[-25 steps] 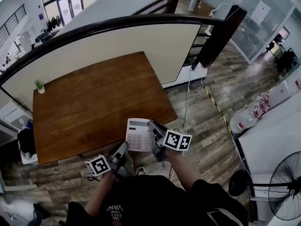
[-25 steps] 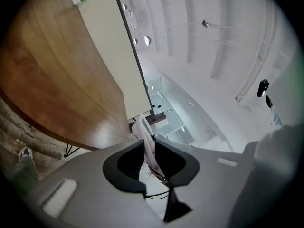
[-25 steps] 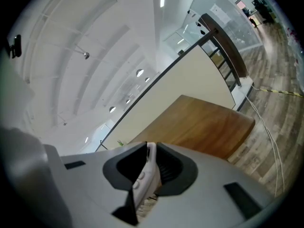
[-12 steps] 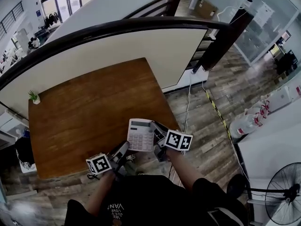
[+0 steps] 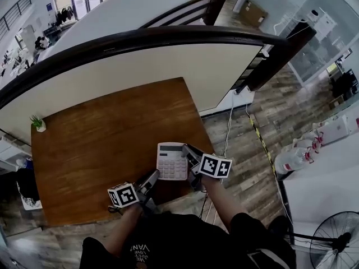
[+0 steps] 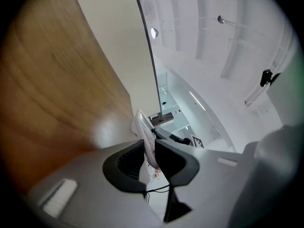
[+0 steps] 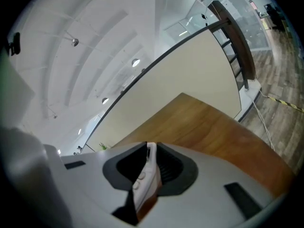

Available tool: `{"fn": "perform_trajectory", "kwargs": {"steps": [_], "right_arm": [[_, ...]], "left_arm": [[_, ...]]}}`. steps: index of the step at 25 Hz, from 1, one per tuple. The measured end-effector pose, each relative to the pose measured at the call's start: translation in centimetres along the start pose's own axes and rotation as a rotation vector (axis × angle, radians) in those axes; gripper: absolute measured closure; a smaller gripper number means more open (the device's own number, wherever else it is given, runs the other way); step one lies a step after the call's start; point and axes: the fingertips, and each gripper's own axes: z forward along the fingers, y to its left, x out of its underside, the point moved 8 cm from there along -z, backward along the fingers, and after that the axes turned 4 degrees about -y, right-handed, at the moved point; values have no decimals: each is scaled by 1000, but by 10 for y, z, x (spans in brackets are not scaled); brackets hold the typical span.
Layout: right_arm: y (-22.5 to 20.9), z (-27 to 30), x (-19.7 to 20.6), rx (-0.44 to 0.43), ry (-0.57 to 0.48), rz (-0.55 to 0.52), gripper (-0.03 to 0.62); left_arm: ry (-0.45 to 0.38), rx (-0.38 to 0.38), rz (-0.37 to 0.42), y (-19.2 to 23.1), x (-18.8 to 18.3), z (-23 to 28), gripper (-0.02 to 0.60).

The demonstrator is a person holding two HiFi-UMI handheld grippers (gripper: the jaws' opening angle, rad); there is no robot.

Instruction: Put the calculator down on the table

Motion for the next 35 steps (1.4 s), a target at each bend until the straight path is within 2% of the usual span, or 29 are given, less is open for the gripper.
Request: {"fn": "perform_trajectory", "kwargs": {"steps": [15, 21, 27, 35], "right_arm": [[-29, 87, -27, -8, 95, -32, 540], [-36, 121, -39, -17, 125, -81, 540], [-33, 149, -53, -38, 134, -184, 540], [-34, 173, -60, -29, 153, -242, 540]], "left_arm": [[47, -79, 88, 37, -42, 45, 508], [88, -121, 159, 52, -58, 63, 508], [154, -181, 232, 59, -70, 80, 508], [197, -234, 250, 65, -79, 96, 508]]}}
